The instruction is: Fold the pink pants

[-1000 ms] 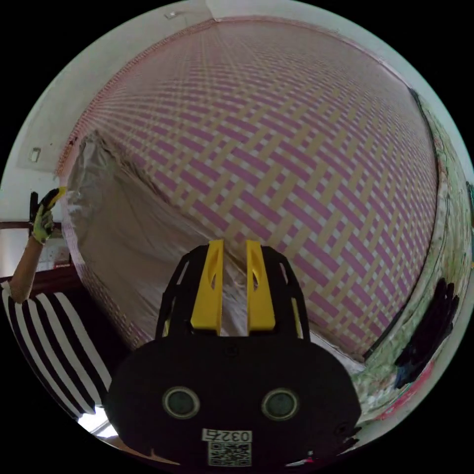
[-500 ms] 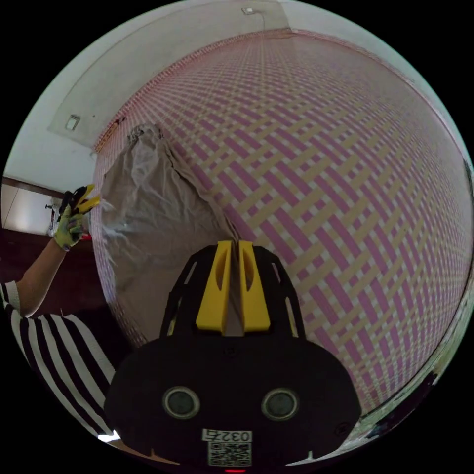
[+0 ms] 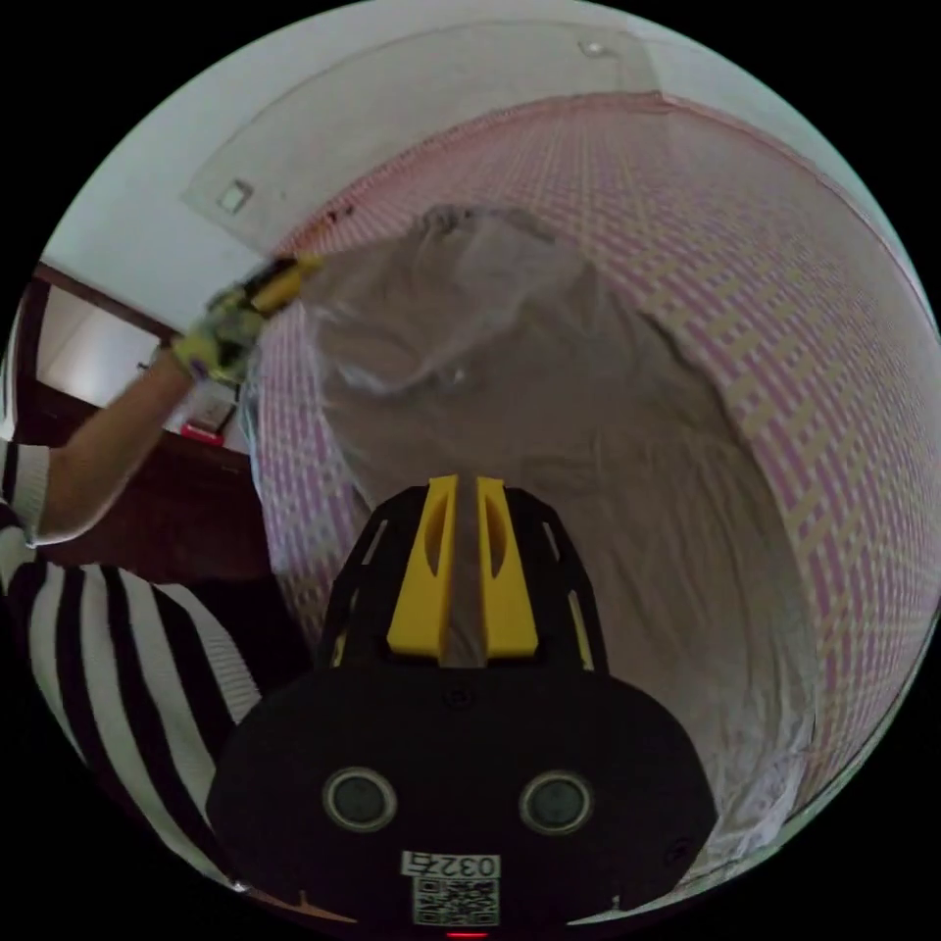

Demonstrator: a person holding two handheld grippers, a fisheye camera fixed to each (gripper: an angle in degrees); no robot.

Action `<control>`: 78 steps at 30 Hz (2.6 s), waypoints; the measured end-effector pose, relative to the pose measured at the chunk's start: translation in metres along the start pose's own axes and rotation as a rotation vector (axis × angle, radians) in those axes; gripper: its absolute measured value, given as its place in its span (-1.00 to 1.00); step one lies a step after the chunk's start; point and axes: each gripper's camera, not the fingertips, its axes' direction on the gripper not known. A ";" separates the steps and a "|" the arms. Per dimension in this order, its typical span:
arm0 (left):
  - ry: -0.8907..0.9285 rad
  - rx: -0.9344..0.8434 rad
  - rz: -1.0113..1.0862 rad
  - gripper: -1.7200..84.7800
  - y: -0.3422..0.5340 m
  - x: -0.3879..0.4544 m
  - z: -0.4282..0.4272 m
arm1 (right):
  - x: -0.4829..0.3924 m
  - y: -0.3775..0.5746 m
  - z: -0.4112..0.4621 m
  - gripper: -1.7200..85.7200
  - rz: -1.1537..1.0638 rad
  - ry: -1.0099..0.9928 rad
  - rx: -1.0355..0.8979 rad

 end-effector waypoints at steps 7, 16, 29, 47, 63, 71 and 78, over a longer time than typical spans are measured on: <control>-0.640 -0.152 0.013 -0.98 -0.021 -0.010 0.012 | 0.061 0.016 0.018 -0.97 0.069 -0.158 -0.040; -0.672 0.159 0.349 -0.97 0.029 0.013 0.029 | 0.095 -0.009 -0.040 -0.86 0.072 -0.099 0.085; -0.650 -0.356 0.396 -0.98 -0.062 -0.074 0.246 | 0.189 -0.092 -0.034 -0.78 0.293 -0.162 0.030; -0.299 -1.087 1.100 -0.75 0.177 -0.120 0.265 | 0.110 0.190 -0.009 -0.80 0.393 -0.351 0.139; -0.523 -1.324 1.235 -0.98 0.122 -0.165 0.322 | 0.029 0.214 0.002 -0.80 0.375 -0.374 0.244; -0.508 -1.370 0.982 -0.98 0.041 -0.188 0.354 | -0.049 0.195 0.046 -0.78 0.293 -0.159 0.250; -0.448 -1.367 0.903 -0.98 0.013 -0.219 0.351 | -0.118 0.172 0.065 -0.72 0.243 -0.018 0.264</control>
